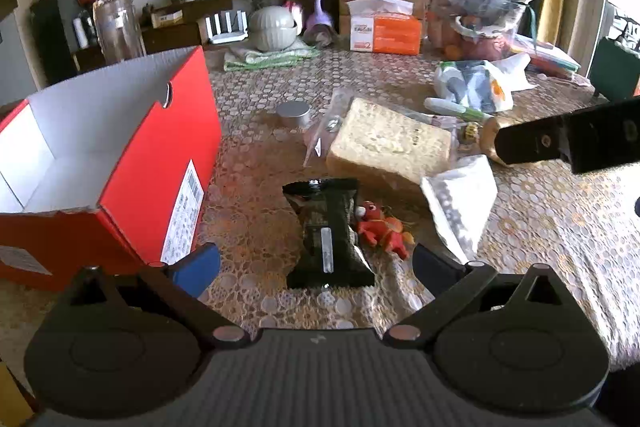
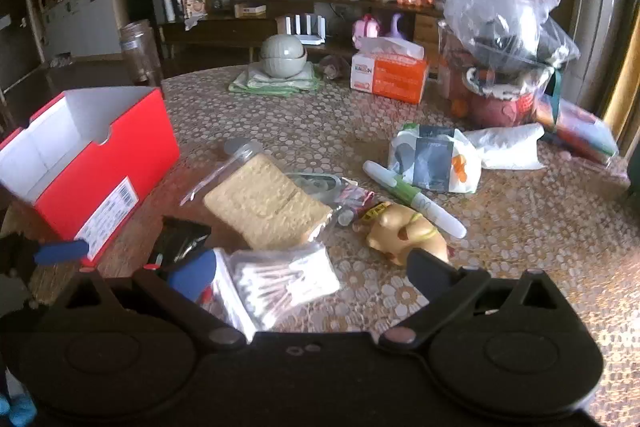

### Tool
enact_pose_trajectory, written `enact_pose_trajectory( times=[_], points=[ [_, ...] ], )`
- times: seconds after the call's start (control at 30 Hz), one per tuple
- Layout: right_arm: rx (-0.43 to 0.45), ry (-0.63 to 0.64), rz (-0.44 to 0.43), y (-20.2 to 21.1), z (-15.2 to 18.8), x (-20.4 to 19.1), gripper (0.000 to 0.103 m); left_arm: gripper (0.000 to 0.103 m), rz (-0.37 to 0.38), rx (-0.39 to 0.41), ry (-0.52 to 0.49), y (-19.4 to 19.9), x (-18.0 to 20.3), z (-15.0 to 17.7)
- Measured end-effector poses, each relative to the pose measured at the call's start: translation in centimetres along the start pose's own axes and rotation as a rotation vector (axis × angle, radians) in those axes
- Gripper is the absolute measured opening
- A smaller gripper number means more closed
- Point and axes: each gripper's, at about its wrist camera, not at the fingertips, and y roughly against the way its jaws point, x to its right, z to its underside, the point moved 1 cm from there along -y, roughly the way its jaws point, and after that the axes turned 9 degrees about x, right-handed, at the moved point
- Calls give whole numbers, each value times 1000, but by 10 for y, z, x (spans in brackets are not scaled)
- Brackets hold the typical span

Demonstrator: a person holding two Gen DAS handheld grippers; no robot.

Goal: Organize objects
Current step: 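Reach the left tool toward the black snack packet while the right tool approaches the cotton swab bag, then grasp the black snack packet with the left tool while the right tool grasps the cotton swab bag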

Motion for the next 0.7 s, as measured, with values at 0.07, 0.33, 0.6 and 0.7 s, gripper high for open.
enact_pose_trajectory(
  times=[0.07,0.33,0.6,0.7],
  points=[
    [-11,-13,5,-11,-2,1,101,103,-11,-6,-2,-7,-1,0],
    [-84,-79,57,-53,3,3,101,103,-17,-45,3,-27,-5,3],
    [-154,-118,57,-63,24,9,100,102,-9,-59,9,-34,-9,8],
    [-188,-102,48,-62,34,8,100,98,-6,-67,8,-36,-10,10]
  ],
)
